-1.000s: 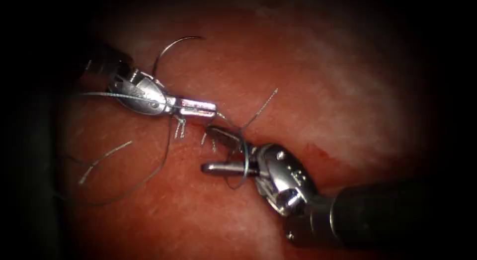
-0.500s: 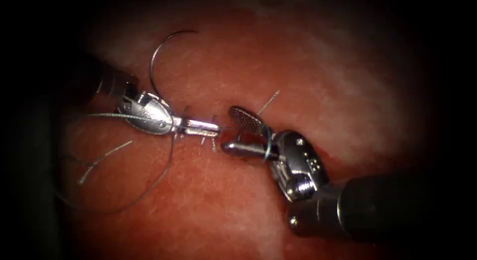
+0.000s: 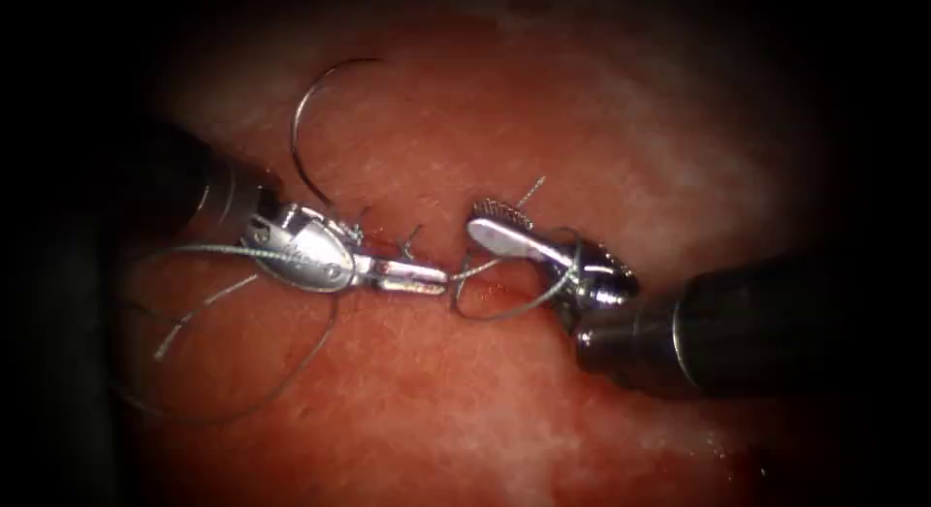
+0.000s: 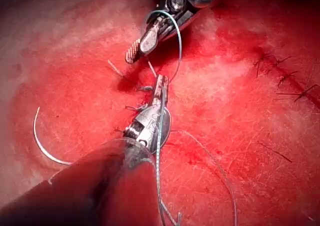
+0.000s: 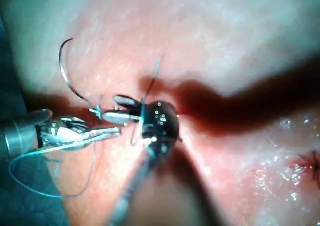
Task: Wound Closure
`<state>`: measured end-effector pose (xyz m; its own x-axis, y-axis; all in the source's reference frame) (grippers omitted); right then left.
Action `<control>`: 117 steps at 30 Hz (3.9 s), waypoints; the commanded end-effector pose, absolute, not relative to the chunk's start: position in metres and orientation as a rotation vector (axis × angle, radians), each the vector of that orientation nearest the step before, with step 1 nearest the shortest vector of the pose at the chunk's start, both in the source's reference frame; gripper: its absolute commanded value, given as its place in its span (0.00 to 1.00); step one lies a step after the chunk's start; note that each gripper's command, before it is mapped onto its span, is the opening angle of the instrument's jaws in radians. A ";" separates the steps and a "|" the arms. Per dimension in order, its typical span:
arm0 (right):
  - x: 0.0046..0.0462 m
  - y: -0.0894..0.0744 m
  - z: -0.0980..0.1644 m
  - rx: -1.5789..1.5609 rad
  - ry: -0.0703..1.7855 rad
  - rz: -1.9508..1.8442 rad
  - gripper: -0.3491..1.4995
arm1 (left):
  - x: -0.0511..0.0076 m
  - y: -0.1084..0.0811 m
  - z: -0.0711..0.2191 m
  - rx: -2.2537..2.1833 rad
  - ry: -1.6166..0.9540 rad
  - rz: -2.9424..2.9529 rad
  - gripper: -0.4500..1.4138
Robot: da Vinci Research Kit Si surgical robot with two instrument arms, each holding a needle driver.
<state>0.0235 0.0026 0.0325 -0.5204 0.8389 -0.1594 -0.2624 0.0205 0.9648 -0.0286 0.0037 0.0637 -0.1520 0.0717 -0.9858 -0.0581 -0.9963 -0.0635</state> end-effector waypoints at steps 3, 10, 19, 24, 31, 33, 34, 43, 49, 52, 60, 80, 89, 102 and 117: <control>0.0229 0.001 0.035 0.619 1.392 1.720 0.34 | -0.0291 0.003 0.064 -1.989 -0.014 2.329 0.00; 0.0214 0.000 0.037 0.556 1.316 1.825 0.51 | -0.0290 0.003 0.063 -1.994 -0.010 2.331 0.00; 0.0213 0.000 0.037 0.493 1.293 1.890 0.71 | -0.0291 0.003 0.063 -1.990 -0.008 2.332 0.00; 0.0226 0.001 0.038 0.498 1.287 1.882 0.70 | -0.0291 0.003 0.063 -1.989 -0.007 2.332 0.00; 0.0245 0.002 0.040 0.499 1.248 1.869 0.68 | -0.0288 0.002 0.063 -1.992 -0.011 2.332 0.00; 0.0247 0.002 0.041 0.494 1.234 1.865 0.68 | -0.0286 0.002 0.063 -1.994 -0.014 2.331 0.00; 0.0247 0.002 0.041 0.492 1.229 1.864 0.68 | -0.0285 0.002 0.063 -1.995 -0.015 2.331 0.00; 0.0253 0.002 0.042 0.511 1.219 1.855 0.70 | -0.0279 0.003 0.062 -2.000 -0.024 2.329 0.00; 0.0258 0.001 0.041 0.514 1.186 1.867 0.71 | -0.0280 0.003 0.062 -2.002 -0.017 2.332 0.00; 0.0256 0.001 0.041 0.482 1.126 1.816 0.71 | -0.0279 0.003 0.062 -2.003 -0.018 2.332 0.00; 0.0257 0.000 0.040 0.483 1.086 1.787 0.73 | -0.0276 0.003 0.062 -2.005 -0.021 2.332 0.00; 0.0266 0.002 0.041 0.383 1.106 1.761 0.63 | -0.0267 0.002 0.062 -2.002 -0.019 2.337 0.00; 0.0267 0.003 0.040 0.340 1.133 1.760 0.61 | -0.0266 0.002 0.062 -2.001 -0.016 2.339 0.00; 0.0267 0.002 0.040 0.461 1.068 1.811 0.00 | -0.0259 0.003 0.062 -1.967 0.002 2.347 0.00; 0.0261 0.000 0.034 0.421 1.131 1.702 0.00 | -0.0222 0.011 0.068 -1.644 0.120 2.365 0.00</control>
